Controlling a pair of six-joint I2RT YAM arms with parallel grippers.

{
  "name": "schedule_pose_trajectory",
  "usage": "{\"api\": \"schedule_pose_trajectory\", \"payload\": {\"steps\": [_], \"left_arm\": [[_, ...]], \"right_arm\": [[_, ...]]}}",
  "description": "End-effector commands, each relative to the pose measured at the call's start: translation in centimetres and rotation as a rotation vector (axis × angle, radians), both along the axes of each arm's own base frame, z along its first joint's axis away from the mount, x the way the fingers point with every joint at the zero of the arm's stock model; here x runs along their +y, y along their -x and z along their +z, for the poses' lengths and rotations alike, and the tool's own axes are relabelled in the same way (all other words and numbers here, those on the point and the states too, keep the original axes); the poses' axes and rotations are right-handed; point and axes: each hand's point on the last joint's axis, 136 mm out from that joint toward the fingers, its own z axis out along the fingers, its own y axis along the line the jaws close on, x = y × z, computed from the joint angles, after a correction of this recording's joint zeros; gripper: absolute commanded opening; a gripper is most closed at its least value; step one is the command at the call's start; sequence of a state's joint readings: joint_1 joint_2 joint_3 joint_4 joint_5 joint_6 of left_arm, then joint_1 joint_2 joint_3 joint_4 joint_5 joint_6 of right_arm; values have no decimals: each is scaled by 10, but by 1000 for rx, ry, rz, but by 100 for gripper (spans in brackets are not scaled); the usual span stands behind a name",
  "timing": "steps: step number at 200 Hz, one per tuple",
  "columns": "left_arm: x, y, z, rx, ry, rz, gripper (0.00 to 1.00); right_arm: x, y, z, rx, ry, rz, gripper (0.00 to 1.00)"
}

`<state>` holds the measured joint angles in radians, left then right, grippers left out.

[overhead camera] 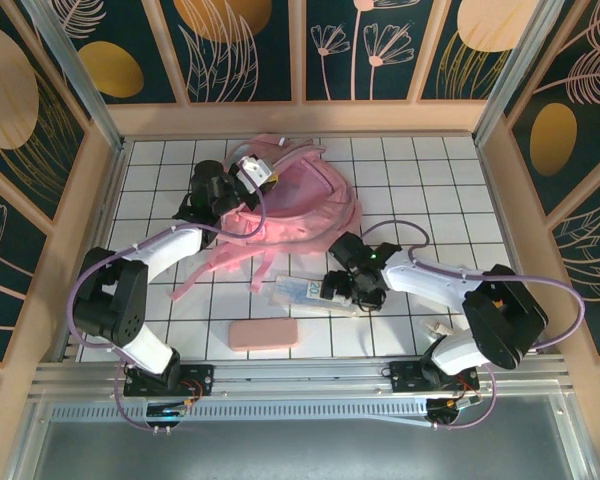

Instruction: Pack books, pencil case, and school supplies into a backpack

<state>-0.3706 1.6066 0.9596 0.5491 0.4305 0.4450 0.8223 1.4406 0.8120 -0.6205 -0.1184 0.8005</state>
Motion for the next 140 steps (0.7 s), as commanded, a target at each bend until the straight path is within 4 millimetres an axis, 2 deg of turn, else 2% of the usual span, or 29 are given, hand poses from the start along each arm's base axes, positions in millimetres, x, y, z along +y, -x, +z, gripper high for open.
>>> {"api": "schedule_pose_trajectory", "payload": {"steps": [1, 15, 30, 45, 49, 59, 86, 108, 121, 140], "left_arm": [[-4, 18, 76, -269, 62, -115, 0], [-2, 19, 77, -274, 66, -136, 0], [0, 18, 74, -270, 63, -148, 0], [2, 19, 73, -272, 64, -174, 0], [3, 21, 62, -247, 61, -181, 0], [4, 23, 58, -237, 63, -194, 0], [2, 26, 53, -205, 69, -218, 0], [3, 27, 51, -193, 70, -215, 0], [3, 28, 51, -190, 72, -213, 0], [4, 30, 49, -186, 68, -213, 0]], "right_arm": [[49, 12, 38, -87, -114, 317, 96], [81, 28, 50, -147, -162, 578, 95], [108, 52, 49, -250, -149, 929, 96], [123, 72, 36, -369, -108, 1236, 99], [126, 77, 33, -376, -125, 1298, 99], [133, 86, 29, -396, -183, 1418, 99], [149, 82, 23, -512, -200, 1582, 99], [164, 82, 21, -555, -248, 1615, 99], [164, 90, 11, -522, -277, 1654, 99], [160, 87, -7, -517, -221, 1673, 99]]}}
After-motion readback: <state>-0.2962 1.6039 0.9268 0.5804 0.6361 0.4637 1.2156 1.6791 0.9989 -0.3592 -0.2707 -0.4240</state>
